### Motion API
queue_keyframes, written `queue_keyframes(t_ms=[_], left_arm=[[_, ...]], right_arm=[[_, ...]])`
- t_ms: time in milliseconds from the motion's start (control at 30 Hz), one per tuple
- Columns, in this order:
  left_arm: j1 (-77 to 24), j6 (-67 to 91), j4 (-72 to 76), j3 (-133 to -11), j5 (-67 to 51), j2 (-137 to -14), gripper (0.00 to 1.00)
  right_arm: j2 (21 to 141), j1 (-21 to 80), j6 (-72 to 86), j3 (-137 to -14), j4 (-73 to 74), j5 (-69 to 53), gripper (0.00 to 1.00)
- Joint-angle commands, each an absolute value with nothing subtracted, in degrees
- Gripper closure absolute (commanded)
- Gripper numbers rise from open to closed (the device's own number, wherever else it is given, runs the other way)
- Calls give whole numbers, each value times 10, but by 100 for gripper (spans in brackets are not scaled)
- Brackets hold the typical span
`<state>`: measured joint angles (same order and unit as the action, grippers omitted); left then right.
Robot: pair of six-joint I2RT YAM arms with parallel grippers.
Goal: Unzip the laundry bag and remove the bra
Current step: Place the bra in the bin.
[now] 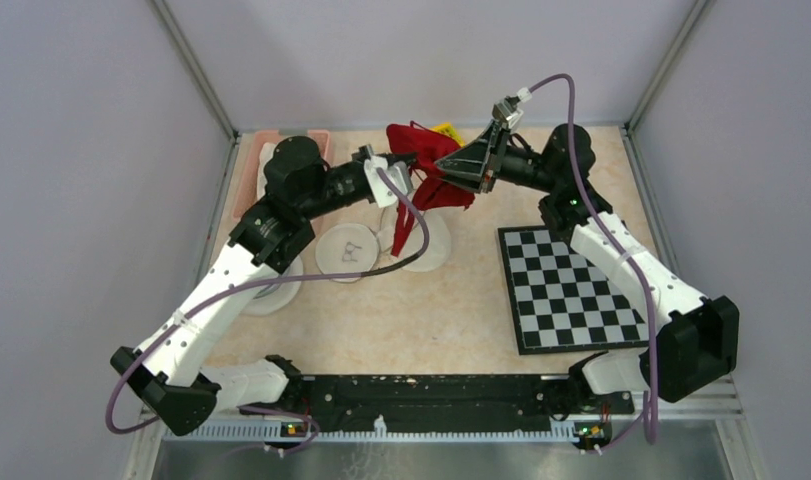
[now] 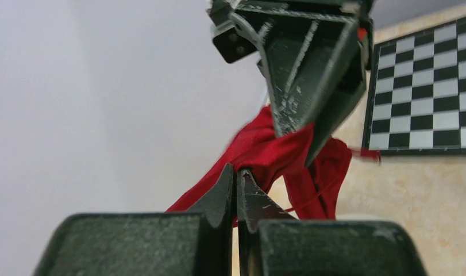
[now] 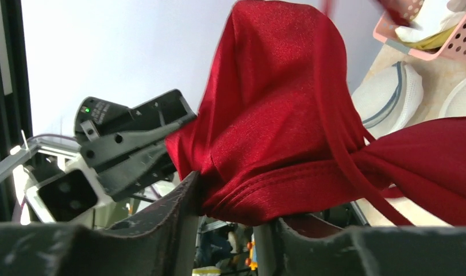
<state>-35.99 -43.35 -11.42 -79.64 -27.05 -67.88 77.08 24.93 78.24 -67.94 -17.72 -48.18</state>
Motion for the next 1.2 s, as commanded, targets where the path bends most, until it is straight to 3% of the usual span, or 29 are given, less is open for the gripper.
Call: queue_keyframes(t_ms=[0,167,300,400,533,867,1167], left_arm=[[-354,-305,-91,-886,-220,-702,100],[-333,-227,-185,-987,-232,-749,100],[-323,-191,-254,-1052,-245,-783,100],[-322,-172,-300,-1089,-241,-806,100],[-319,-158,-308,-1088,-271,-805,100],[-319,-118,-305,-1098,-304,-802,100],[-249,-60,-238,-1122,-146,-807,100]], right_arm=[[742,237,740,-678,-212,-507,60],[743,186,669,-718,-219,-591,59],[721,147,503,-766,-83,-621,55],[697,142,322,-810,64,-605,49],[661,142,202,-815,97,-554,36],[687,167,97,-847,107,-527,29],[683,181,77,-821,126,-464,28]])
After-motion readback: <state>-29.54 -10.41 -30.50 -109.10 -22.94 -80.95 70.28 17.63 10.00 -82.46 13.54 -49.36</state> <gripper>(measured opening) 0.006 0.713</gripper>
